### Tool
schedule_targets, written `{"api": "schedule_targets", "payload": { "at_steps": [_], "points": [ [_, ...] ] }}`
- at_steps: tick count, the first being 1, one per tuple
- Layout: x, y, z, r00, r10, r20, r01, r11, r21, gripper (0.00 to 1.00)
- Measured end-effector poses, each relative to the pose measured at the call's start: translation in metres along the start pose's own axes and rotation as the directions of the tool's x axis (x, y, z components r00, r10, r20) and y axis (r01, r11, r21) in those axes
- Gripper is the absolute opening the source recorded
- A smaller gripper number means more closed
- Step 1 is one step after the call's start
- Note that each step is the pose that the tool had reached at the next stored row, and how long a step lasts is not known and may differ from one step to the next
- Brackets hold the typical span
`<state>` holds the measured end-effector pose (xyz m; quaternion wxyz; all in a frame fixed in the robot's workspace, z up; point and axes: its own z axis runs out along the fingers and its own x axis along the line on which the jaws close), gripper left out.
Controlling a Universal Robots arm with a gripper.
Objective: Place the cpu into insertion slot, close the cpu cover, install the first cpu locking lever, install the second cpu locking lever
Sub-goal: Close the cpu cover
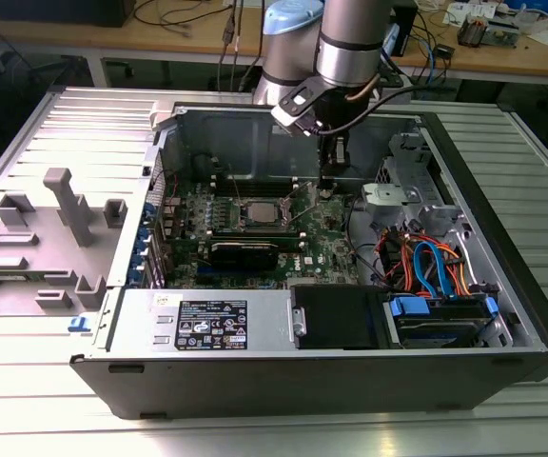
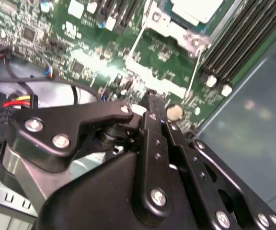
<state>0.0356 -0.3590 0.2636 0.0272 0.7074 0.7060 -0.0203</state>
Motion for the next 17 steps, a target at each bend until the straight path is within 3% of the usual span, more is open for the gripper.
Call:
{"api": "schedule_targets", "payload": {
  "at_steps": [8,17],
  "points": [
    [0.001,0.0042,0.0125,1.0,0.0,0.0,0.0,1.0,0.0041,0.11],
    [0.0011,0.0042,0.0137,1.0,-0.001,0.0001,0.001,1.0,0.0072,0.11]
  ]
}}
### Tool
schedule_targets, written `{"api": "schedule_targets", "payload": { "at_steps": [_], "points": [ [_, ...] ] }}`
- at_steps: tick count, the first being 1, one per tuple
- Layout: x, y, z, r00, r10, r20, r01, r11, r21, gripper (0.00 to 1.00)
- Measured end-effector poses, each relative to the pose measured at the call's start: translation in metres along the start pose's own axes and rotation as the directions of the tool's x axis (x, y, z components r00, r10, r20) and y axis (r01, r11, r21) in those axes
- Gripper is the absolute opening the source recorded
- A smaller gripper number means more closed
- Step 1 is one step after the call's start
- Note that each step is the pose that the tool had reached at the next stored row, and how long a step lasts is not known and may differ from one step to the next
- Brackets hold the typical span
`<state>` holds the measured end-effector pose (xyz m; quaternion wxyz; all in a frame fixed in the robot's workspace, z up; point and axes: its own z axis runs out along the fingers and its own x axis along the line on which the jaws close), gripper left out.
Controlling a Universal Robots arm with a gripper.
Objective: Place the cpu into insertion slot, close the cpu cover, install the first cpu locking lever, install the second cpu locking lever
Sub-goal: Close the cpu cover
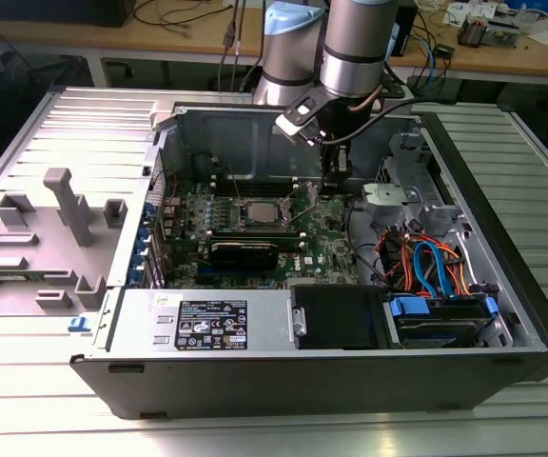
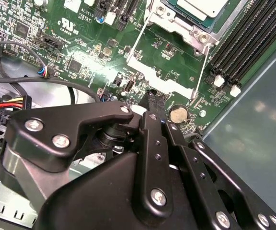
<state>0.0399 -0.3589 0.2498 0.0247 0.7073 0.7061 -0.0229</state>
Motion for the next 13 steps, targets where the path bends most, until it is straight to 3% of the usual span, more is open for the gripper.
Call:
{"api": "schedule_targets", "payload": {
  "at_steps": [13],
  "points": [
    [0.0003,-0.004,0.0053,1.0,0.0,0.0001,0.0,1.0,0.0004,0.11]
  ]
}}
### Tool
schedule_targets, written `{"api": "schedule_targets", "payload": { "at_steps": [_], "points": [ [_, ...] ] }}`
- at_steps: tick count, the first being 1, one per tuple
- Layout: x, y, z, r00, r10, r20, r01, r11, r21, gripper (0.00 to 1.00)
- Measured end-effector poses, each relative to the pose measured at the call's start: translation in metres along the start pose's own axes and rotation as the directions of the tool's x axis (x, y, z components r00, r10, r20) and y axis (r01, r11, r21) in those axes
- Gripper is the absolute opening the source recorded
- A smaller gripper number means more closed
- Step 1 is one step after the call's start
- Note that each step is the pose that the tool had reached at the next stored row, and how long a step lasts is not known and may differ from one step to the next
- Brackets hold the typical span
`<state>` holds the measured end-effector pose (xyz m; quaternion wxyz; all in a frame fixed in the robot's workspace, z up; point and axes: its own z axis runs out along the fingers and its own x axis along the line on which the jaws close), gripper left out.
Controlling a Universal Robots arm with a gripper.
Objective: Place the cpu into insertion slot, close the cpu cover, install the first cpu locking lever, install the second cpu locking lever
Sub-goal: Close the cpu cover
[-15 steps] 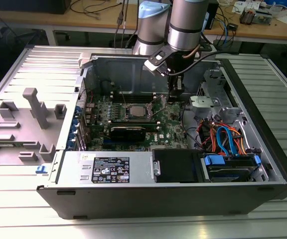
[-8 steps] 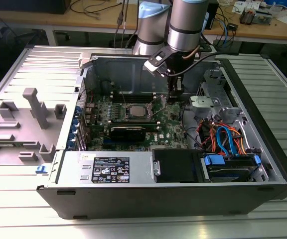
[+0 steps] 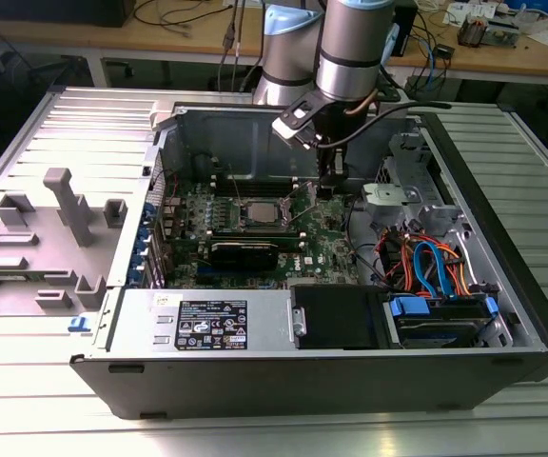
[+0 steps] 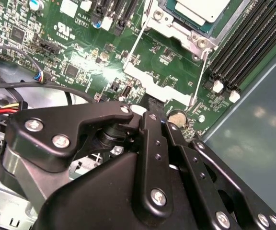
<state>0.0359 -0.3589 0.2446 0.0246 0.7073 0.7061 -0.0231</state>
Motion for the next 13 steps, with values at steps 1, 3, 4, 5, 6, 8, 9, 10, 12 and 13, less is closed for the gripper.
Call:
{"api": "schedule_targets", "payload": {
  "at_steps": [1,3,4,5,6,8,9,10,12,13],
  "points": [
    [0.0,0.0,0.0,1.0,0.0,0.0,0.0,1.0,0.0,0.11],
    [0.0,-0.0001,0.0001,1.0,0.0,0.0,0.0,1.0,0.0,0.11],
    [0.0,-0.0003,0.0001,1.0,0.0,-0.0001,0.0,1.0,0.0,0.11],
    [0.0,-0.0007,0.0001,1.0,0.0,-0.0001,0.0,1.0,-0.0001,0.11],
    [0.0,-0.0009,0.0001,1.0,0.0,-0.0002,0.0,1.0,-0.0001,0.11],
    [0.0,-0.0017,0.0001,1.0,0.0,-0.0001,0.0,1.0,0.0,0.11],
    [0.0,-0.0024,0.0001,1.0,0.0,-0.0001,0.0,1.0,0.0,0.11],
    [0.0,-0.0037,0.0001,1.0,0.0,-0.0001,0.0,1.0,0.0,0.11],
    [0.0,-0.0065,0.0001,1.0,0.0,-0.0001,0.0,1.0,-0.0001,0.11],
    [0.0,-0.0076,0.0001,1.0,0.0,-0.0001,0.0,1.0,0.0,0.11]
  ]
}}
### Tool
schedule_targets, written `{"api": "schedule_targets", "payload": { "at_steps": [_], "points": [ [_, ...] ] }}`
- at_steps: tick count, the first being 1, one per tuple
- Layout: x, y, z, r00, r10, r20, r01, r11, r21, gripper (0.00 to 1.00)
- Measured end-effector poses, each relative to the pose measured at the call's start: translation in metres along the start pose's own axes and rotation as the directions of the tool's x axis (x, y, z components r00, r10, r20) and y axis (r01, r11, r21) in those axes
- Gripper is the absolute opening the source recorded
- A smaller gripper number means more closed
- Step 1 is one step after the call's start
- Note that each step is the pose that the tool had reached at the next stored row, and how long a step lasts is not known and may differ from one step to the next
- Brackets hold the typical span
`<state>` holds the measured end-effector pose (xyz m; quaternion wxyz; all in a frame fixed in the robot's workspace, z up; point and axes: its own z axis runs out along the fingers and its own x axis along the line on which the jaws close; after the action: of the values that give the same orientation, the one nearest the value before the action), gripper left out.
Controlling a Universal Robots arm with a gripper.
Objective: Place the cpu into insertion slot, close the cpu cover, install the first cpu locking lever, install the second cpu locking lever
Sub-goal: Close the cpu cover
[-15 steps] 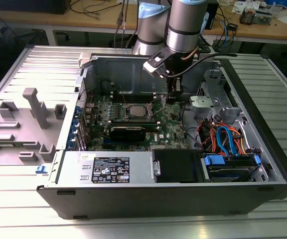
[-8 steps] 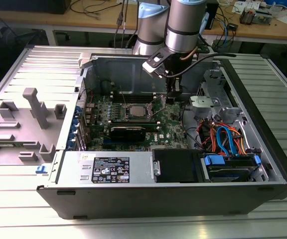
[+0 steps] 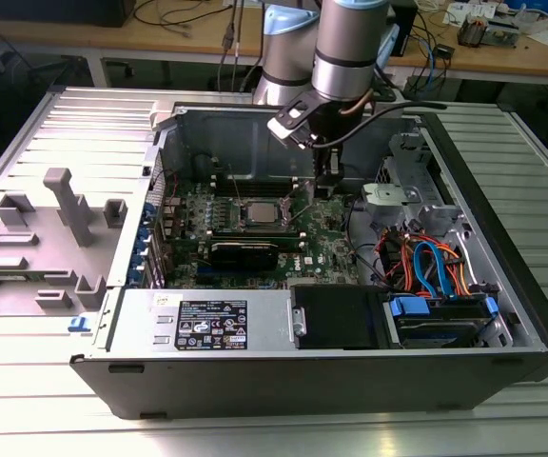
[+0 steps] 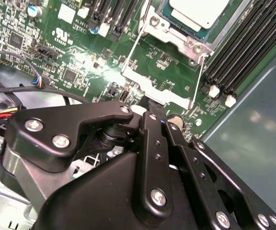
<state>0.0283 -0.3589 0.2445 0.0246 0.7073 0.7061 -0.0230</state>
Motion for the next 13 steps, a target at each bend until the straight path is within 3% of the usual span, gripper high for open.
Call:
{"api": "schedule_targets", "payload": {
  "at_steps": [8,10,13],
  "points": [
    [0.0,-0.0116,0.0,1.0,0.0,0.0,0.0,1.0,0.0,0.11],
    [0.0,-0.0182,0.0,1.0,0.0,0.0,0.0,1.0,0.0,0.11],
    [0.0,-0.0199,0.0,1.0,0.0,0.0,0.0,1.0,0.0,0.11]
  ]
}}
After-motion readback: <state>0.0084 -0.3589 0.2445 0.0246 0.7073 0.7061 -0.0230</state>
